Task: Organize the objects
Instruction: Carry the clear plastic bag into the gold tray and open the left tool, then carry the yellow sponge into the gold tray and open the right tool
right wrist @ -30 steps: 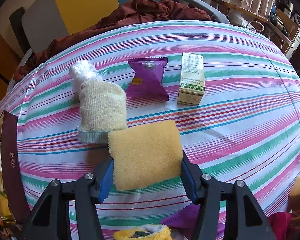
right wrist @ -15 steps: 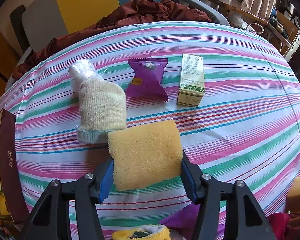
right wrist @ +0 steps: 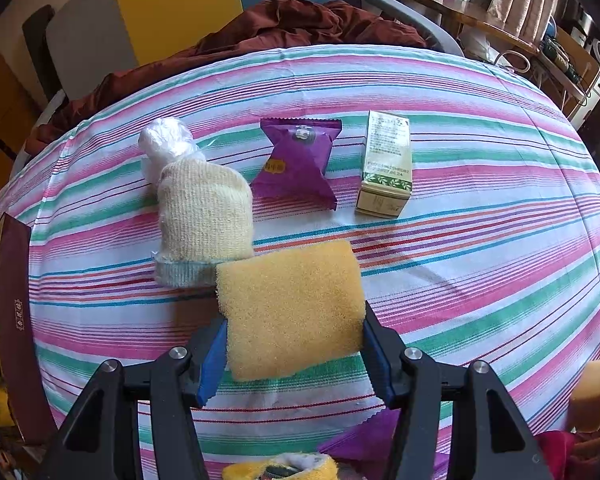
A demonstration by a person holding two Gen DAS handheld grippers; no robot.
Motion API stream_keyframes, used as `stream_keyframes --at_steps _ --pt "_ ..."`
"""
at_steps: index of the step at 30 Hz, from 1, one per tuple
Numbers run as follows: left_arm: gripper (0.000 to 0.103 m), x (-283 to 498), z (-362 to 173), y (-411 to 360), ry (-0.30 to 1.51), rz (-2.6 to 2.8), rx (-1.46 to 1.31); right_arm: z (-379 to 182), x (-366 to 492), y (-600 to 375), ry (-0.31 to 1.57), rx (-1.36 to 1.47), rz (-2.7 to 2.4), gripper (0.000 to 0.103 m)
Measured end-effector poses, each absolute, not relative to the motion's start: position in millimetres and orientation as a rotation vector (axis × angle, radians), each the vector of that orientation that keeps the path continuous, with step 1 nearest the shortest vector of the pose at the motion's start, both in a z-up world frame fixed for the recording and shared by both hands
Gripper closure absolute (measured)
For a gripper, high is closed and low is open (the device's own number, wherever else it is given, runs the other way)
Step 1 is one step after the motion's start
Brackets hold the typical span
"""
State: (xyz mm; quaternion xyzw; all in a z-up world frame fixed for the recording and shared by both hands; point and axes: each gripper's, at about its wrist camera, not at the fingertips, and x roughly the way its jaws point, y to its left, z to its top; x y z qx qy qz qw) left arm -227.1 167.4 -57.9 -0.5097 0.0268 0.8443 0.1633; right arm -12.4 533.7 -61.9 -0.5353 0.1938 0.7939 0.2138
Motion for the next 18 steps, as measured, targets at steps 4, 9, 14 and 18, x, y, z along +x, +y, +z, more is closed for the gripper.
stream_keyframes --at_steps 4,9,14,18 --pt "0.06 -238.9 -60.9 164.5 0.085 2.461 -1.463 -61.5 -11.9 533.2 0.539 -1.483 2.201 0.044" --pt "0.046 -245.7 -61.6 158.2 0.047 2.486 -1.478 -62.7 -13.3 534.5 0.541 -1.482 2.202 0.044" --pt "0.04 -233.4 -49.8 150.1 0.004 2.499 -1.448 -61.3 -12.0 535.9 0.55 -1.47 2.203 0.044" --pt "0.039 -210.3 -35.2 142.5 0.004 2.515 -1.373 -57.3 -8.5 533.2 0.551 -1.452 2.217 0.044"
